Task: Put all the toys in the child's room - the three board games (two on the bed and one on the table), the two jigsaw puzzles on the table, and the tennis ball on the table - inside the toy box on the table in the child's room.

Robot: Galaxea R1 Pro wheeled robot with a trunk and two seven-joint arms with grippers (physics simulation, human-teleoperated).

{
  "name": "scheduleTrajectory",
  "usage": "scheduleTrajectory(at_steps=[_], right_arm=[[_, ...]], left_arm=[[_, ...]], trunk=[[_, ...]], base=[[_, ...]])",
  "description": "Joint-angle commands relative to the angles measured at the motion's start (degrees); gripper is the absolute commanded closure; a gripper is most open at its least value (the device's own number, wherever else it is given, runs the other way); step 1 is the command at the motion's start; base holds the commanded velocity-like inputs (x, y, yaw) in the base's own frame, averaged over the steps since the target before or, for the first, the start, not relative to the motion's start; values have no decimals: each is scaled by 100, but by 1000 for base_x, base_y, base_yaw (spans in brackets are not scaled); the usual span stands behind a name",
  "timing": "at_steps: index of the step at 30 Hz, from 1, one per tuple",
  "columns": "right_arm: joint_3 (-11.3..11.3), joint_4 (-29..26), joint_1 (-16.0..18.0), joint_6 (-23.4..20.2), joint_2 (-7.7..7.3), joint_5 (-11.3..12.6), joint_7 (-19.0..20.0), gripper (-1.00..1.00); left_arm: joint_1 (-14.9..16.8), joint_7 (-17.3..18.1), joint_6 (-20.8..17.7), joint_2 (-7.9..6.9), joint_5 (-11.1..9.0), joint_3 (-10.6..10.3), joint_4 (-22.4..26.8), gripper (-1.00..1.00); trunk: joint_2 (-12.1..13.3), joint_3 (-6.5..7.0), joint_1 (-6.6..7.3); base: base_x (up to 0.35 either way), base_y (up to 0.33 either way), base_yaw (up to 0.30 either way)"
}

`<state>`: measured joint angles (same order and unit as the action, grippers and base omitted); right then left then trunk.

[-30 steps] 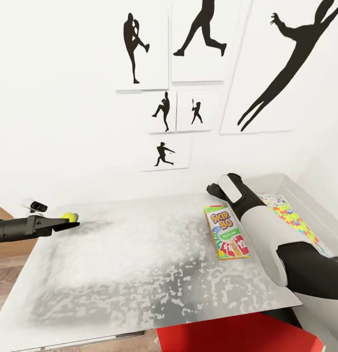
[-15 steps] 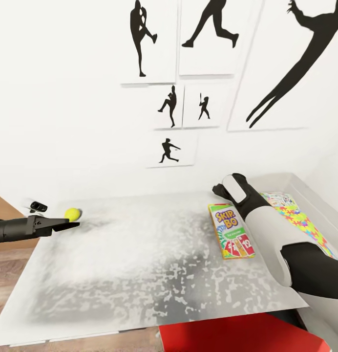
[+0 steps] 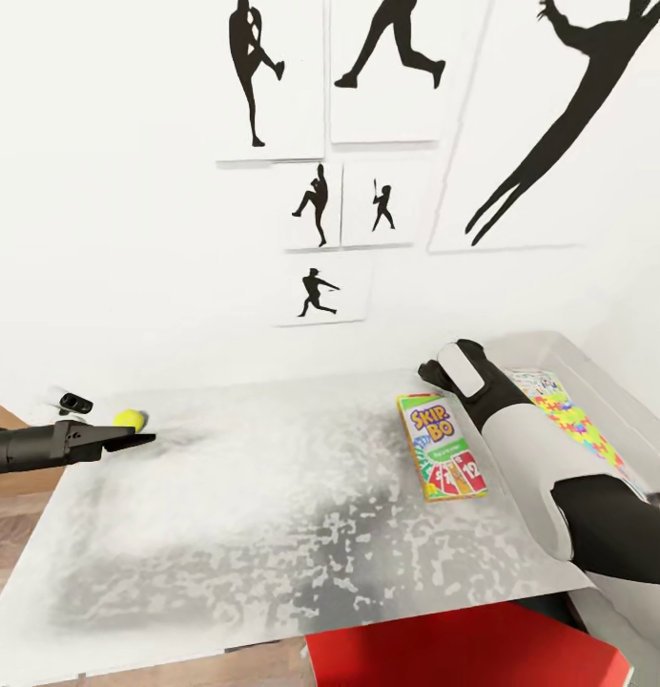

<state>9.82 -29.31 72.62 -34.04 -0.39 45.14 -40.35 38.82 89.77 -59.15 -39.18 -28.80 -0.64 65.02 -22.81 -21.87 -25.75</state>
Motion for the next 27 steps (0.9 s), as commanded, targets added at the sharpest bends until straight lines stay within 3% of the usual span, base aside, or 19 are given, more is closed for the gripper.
scheduleTrajectory(at_steps=[1,8,27], right_arm=[[40,-4,6,-23,-5,30,-34,-100],[48,-4,4,-8,-6,30,-26,-100],[72,30,-3,5,13,22,-26,-100]], left_arm=[[2,23,-61,-4,-2,-7,2,-100],[2,23,-60,-6,-2,-7,2,-100],[2,23,-60,-10,-2,-7,2,-100]], trunk=[[-11,-10,-3],[-11,-11,-3],[-11,-103,-3]], base=[[0,0,-260],[0,0,-138],[0,0,-5]])
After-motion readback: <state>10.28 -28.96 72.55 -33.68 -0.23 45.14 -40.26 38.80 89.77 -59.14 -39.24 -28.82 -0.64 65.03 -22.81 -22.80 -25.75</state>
